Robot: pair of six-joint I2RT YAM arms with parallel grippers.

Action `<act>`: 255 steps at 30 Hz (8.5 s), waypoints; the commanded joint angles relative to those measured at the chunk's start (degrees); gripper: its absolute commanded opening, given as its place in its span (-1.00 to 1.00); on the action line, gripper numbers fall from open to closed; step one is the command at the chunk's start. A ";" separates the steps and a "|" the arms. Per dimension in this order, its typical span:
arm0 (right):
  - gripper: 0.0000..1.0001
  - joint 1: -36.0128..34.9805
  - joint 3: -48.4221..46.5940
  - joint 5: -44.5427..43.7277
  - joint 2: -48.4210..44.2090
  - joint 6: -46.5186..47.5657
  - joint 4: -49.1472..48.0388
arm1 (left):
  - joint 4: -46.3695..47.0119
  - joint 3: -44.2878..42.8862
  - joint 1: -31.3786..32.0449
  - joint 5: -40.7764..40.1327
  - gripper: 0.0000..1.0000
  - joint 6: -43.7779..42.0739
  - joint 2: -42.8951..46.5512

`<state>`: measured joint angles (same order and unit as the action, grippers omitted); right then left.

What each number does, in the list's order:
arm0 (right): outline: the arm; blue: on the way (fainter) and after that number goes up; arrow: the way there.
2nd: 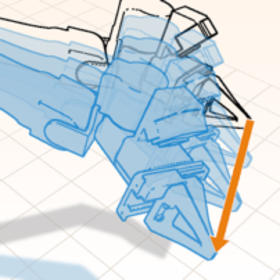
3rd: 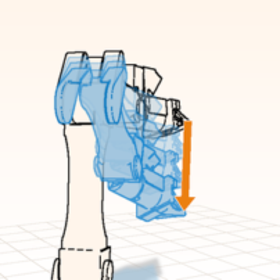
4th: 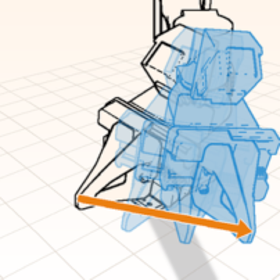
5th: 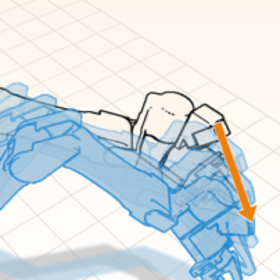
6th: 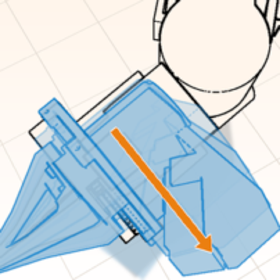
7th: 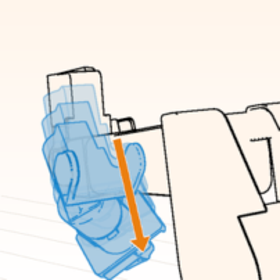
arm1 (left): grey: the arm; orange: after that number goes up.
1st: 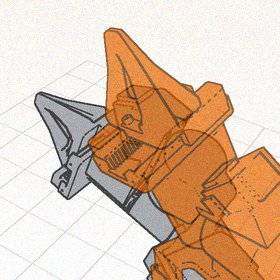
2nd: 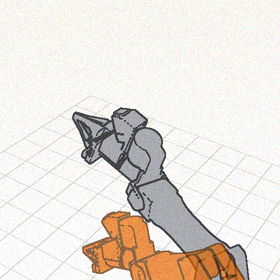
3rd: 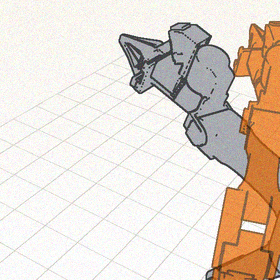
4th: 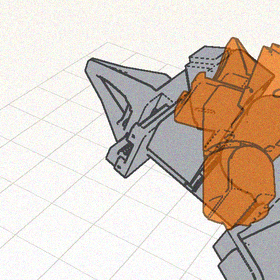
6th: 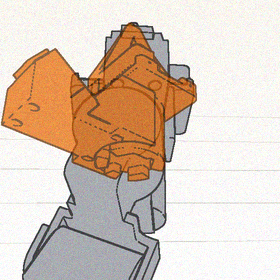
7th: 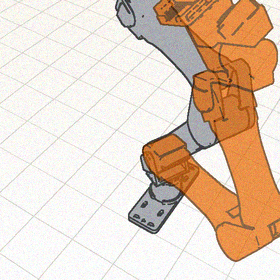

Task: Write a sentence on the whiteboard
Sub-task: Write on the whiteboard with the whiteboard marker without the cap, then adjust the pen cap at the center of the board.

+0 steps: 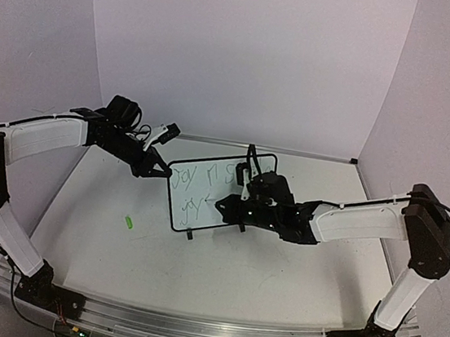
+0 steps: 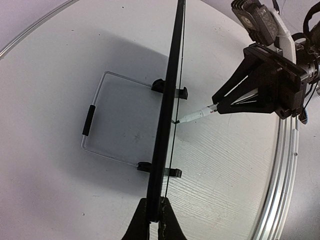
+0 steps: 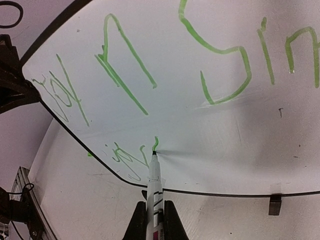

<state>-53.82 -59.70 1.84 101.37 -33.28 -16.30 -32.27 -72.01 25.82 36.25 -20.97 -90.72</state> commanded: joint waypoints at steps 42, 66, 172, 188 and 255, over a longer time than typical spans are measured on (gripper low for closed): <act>-1.00 0.54 -3.62 -1.11 2.96 0.94 1.43 | -2.71 -0.06 0.54 -5.65 -1.00 -2.57 -1.65; -1.00 0.54 7.03 -3.83 -4.16 -2.43 -4.44 | -2.62 -0.16 0.81 -5.46 -1.00 -2.41 -1.98; -1.00 6.45 10.51 -10.33 -34.83 9.08 11.36 | 19.20 38.53 -0.78 -34.84 0.83 70.48 25.89; -1.00 6.45 11.05 -10.34 -33.55 6.60 10.41 | 25.93 39.48 -0.42 -27.13 0.80 70.11 13.77; -1.00 6.45 10.21 -10.84 -31.59 5.60 10.31 | 21.11 22.31 2.83 -22.10 0.83 64.87 -5.66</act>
<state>-47.37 -48.84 -8.12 71.02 -27.09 -5.02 -6.70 -49.36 28.56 14.81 44.99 -97.77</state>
